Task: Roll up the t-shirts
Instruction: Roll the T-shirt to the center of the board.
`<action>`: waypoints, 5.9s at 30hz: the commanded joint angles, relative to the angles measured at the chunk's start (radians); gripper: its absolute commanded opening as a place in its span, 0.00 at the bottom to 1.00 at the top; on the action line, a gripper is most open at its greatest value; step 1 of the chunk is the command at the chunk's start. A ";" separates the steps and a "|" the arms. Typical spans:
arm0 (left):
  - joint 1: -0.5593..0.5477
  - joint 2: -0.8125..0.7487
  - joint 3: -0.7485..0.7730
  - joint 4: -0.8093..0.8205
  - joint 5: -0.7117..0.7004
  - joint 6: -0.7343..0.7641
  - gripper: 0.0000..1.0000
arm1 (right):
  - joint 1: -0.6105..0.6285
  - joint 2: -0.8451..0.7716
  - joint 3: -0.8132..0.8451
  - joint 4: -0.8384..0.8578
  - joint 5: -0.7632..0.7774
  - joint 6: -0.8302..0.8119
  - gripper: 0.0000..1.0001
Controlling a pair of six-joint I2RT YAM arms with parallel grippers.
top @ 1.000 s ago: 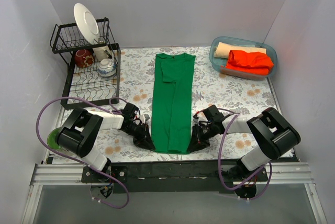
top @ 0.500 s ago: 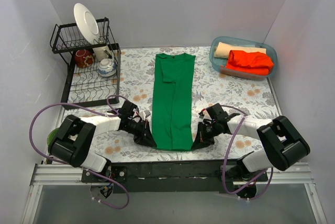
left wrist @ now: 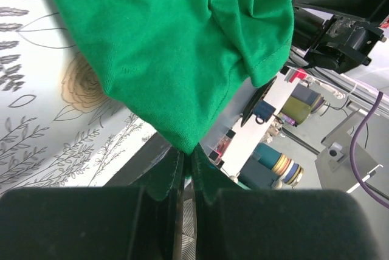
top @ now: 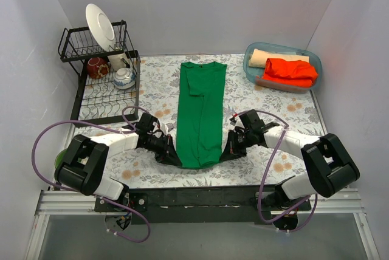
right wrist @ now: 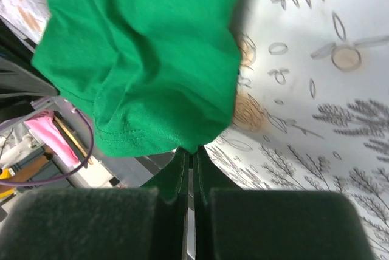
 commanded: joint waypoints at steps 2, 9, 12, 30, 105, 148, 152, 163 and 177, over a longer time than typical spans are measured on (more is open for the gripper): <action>0.027 -0.065 0.003 -0.035 -0.026 0.030 0.00 | -0.001 0.050 0.046 0.003 -0.025 0.007 0.01; 0.069 -0.055 0.018 -0.008 -0.036 0.032 0.00 | 0.011 0.062 0.092 -0.004 -0.043 0.009 0.01; 0.070 -0.039 0.030 0.014 -0.039 0.030 0.00 | 0.011 0.061 0.107 0.004 -0.043 0.004 0.01; 0.103 0.073 0.129 0.051 -0.165 0.032 0.00 | -0.013 0.112 0.150 0.081 -0.024 0.021 0.01; -0.098 -0.249 0.184 -0.153 -0.124 1.406 0.79 | 0.007 -0.008 0.281 -0.060 0.127 -0.945 0.54; -0.151 0.124 0.306 -0.214 -0.052 1.356 0.00 | 0.243 -0.299 -0.014 0.161 0.105 -1.228 0.66; -0.132 0.165 0.374 -0.264 0.049 1.284 0.00 | 0.306 -0.344 -0.070 0.213 0.179 -1.206 0.70; -0.062 0.233 0.438 -0.342 0.183 1.236 0.00 | 0.398 -0.290 -0.117 0.354 0.340 -1.137 0.74; -0.017 0.282 0.477 -0.389 0.255 1.230 0.00 | 0.442 -0.155 -0.170 0.601 0.481 -1.176 0.75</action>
